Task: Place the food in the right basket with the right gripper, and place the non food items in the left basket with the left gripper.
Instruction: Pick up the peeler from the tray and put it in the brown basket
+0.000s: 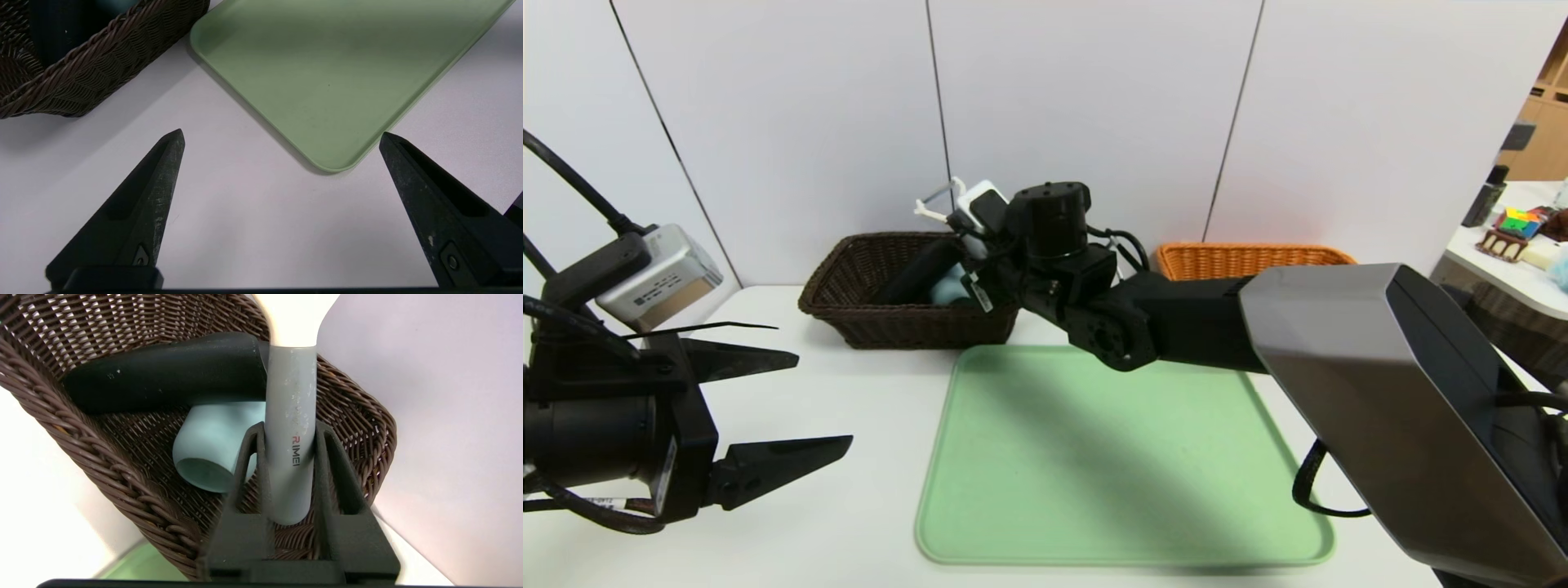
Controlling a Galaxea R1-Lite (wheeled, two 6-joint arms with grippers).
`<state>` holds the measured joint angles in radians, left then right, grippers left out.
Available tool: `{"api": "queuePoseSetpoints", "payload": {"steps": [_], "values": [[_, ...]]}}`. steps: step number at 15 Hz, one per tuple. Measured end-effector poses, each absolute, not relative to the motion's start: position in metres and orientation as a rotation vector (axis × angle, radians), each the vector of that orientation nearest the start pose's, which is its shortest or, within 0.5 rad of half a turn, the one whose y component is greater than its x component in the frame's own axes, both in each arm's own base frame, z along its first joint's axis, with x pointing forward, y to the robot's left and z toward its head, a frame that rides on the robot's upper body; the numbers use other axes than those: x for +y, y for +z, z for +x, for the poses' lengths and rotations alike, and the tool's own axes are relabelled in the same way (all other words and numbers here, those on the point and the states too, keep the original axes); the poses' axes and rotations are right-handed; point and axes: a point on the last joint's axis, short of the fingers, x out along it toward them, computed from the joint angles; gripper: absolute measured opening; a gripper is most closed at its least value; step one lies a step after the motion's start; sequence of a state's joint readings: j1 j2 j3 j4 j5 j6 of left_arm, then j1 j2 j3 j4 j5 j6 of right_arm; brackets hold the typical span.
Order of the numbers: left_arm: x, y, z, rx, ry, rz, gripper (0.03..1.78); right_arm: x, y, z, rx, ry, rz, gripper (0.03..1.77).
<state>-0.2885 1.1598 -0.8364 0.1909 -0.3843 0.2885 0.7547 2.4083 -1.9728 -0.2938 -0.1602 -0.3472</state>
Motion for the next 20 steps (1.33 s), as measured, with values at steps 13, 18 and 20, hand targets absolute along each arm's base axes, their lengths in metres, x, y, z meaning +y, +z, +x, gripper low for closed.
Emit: {"api": "queuePoseSetpoints", "payload": {"steps": [13, 18, 20], "values": [[-0.053, 0.241, 0.151, 0.429, -0.725, 0.247, 1.69, 0.341, 0.199, 0.374, 0.010, 0.564, -0.395, 1.48], [-0.053, 0.242, 0.150, 0.427, -0.721, 0.241, 1.69, 0.301, 0.234, 0.369, 0.012, 0.508, -0.406, 1.59], [-0.053, 0.241, 0.149, 0.428, -0.720, 0.239, 1.69, 0.284, 0.231, 0.362, 0.059, 0.508, -0.444, 1.62]]}}
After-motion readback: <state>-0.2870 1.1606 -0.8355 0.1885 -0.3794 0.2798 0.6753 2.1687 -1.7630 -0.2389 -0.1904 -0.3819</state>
